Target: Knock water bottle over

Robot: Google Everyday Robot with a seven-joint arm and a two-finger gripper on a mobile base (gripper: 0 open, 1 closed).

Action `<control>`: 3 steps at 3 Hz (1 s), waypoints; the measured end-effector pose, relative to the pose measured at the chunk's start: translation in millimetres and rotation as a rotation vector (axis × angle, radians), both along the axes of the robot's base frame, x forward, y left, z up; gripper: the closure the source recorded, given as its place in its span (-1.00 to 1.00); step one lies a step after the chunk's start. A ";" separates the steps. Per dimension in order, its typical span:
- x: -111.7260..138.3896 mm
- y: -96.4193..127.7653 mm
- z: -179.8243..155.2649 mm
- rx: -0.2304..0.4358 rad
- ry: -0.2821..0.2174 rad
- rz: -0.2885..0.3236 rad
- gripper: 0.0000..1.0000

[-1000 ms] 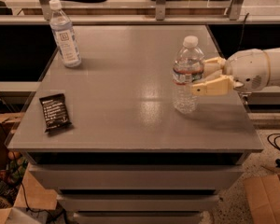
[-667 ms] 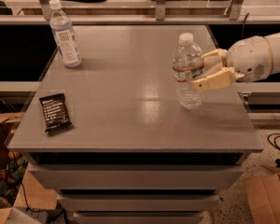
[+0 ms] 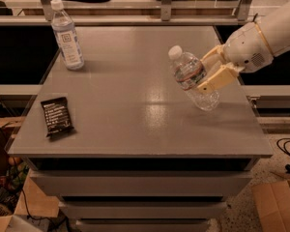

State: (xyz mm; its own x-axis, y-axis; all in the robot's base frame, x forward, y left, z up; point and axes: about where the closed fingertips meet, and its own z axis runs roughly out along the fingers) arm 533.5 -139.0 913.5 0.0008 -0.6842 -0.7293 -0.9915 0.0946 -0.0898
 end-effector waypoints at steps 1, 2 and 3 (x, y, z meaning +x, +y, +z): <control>6.7 2.7 -11.9 -0.186 -0.016 -0.025 1.00; 10.2 4.2 -15.9 -0.335 -0.052 -0.047 1.00; 10.1 4.3 -14.9 -0.441 -0.089 -0.061 1.00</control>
Offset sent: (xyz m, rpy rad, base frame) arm 0.0143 -0.0005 -0.0155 -0.5284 -0.1000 -0.0828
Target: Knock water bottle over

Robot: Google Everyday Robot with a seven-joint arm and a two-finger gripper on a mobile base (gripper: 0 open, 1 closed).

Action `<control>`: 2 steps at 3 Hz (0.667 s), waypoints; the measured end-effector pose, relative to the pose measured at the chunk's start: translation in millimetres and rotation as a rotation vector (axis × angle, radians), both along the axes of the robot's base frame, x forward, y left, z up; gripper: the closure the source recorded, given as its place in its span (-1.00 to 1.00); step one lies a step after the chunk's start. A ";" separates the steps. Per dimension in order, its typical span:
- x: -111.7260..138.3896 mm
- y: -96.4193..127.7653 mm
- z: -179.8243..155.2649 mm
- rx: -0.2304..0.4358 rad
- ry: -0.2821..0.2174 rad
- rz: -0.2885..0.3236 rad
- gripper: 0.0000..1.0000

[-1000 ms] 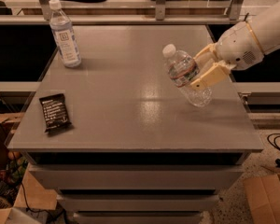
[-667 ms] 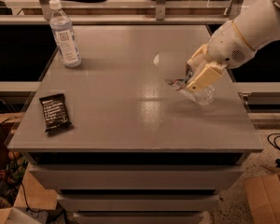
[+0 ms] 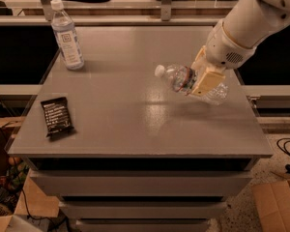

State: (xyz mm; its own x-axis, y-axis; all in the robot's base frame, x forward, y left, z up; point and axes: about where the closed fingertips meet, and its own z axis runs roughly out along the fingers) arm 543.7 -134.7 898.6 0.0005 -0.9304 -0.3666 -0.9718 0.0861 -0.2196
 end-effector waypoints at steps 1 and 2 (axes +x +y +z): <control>-2.5 6.0 -1.9 -0.087 -0.023 0.012 1.00; -7.3 18.0 -5.9 -0.168 -0.041 0.054 1.00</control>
Offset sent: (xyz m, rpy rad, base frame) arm -0.0115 0.0323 -0.0111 -0.2695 -0.0606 0.1058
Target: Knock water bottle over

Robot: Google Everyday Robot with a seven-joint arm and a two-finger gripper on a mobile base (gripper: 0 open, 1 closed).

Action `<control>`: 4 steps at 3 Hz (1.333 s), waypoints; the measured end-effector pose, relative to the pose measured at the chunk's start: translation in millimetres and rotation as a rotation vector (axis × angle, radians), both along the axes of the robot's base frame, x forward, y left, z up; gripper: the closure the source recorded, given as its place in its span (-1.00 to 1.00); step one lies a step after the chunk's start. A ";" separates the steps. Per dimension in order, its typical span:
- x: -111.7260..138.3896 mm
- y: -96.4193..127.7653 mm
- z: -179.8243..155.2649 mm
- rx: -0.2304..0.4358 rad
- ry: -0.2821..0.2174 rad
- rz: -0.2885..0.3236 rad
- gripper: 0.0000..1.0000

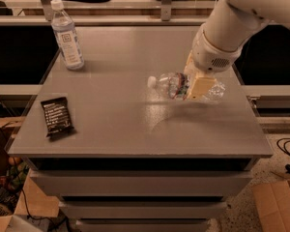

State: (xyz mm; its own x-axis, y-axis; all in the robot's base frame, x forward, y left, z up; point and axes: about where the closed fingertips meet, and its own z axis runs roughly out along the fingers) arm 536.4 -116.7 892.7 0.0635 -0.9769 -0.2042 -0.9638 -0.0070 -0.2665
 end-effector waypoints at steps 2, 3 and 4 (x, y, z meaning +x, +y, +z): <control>-2.2 23.6 -7.6 -0.080 0.008 0.087 1.00; -2.3 34.3 -12.0 -0.108 0.017 0.123 1.00; 0.5 43.2 -15.8 -0.128 0.025 0.142 0.65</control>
Offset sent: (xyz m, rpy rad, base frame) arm 0.0006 0.0388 -0.0122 -0.1241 0.0157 0.1408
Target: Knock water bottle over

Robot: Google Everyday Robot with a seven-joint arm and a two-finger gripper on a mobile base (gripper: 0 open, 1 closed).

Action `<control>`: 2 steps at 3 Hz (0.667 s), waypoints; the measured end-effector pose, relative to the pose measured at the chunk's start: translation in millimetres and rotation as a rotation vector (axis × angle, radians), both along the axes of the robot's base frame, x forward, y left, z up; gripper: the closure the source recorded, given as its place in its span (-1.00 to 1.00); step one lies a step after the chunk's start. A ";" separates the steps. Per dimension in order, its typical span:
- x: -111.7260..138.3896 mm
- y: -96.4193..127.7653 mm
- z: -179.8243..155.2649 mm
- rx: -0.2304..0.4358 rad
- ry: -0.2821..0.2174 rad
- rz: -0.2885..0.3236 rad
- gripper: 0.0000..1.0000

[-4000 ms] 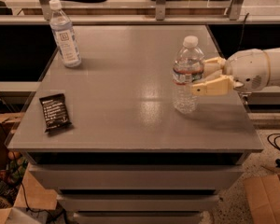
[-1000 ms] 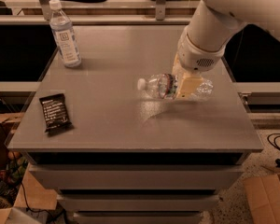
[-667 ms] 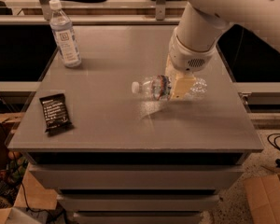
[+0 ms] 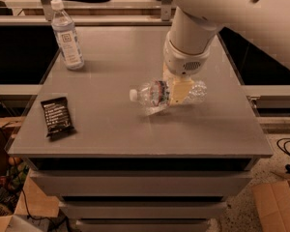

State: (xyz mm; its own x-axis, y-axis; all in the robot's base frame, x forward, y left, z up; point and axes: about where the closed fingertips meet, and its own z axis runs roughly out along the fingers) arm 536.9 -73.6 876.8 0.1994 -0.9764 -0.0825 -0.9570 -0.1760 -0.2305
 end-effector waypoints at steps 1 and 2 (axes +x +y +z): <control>2.7 5.5 -4.9 -0.007 0.015 0.007 0.19; 4.5 8.8 -10.6 -0.009 0.032 0.012 -0.28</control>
Offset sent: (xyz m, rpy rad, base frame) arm 0.0067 0.0112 -0.0159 -0.0113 0.0523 0.0155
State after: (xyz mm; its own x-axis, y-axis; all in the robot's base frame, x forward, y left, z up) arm 541.4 -64.7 866.3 0.2087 -0.9747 -0.0802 -0.9617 -0.1896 -0.1980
